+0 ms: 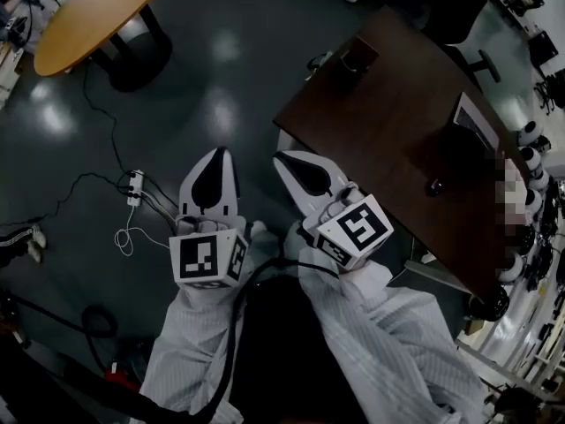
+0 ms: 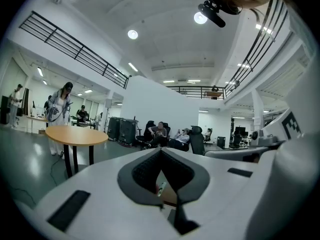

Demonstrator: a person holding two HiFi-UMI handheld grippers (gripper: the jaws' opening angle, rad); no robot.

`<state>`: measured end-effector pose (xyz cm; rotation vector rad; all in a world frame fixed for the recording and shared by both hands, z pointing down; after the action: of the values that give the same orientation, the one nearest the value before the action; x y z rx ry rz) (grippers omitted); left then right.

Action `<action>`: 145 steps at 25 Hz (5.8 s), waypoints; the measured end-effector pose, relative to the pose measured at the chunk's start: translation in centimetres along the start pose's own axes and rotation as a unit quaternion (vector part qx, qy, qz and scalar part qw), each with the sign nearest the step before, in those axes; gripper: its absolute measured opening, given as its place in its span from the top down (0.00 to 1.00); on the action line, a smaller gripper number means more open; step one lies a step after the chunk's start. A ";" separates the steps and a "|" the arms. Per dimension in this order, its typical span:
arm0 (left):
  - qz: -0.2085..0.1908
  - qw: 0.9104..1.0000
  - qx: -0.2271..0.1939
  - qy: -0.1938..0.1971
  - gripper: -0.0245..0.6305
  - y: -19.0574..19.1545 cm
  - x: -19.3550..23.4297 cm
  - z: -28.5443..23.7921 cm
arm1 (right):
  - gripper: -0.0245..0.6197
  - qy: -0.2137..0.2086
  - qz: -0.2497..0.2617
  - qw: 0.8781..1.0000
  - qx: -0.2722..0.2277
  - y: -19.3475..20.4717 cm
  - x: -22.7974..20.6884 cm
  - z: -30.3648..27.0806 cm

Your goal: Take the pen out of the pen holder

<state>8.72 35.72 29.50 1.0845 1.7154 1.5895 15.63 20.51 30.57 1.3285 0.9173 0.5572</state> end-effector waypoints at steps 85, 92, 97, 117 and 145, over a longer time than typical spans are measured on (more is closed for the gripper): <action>-0.098 0.869 0.201 0.442 0.96 7.5 -18.3 -46.0 | 0.73 0.536 -0.198 0.821 0.015 8.5 -40.5 3.9; -0.095 0.874 0.196 0.434 0.96 7.2 -17.5 -46.2 | 0.86 0.536 -0.176 0.825 0.034 7.7 -41.0 3.0; -0.093 0.878 0.188 0.430 0.96 6.5 -16.8 -46.4 | 0.88 0.520 -0.170 0.836 0.049 7.3 -41.9 1.6; -0.087 0.874 0.110 0.465 0.96 2.0 -19.9 -43.3 | 0.89 0.485 -0.107 0.867 -0.025 -0.8 -35.9 2.8; -0.075 0.867 0.065 0.489 0.96 -0.9 -23.3 -40.1 | 0.89 0.445 -0.067 0.888 -0.095 -5.6 -31.9 6.3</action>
<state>-12.82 -5.31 31.55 0.1002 2.4684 2.1097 2.34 -9.60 32.85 0.7854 1.6332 1.1586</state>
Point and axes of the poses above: the fingertips, and each gripper's own axes: z backward along the fingers, x to its left, y out of its underside, the point moved 8 cm from there along z, backward along the fingers, and after that the axes turned 12 degrees about -y, right-handed, at the moved point
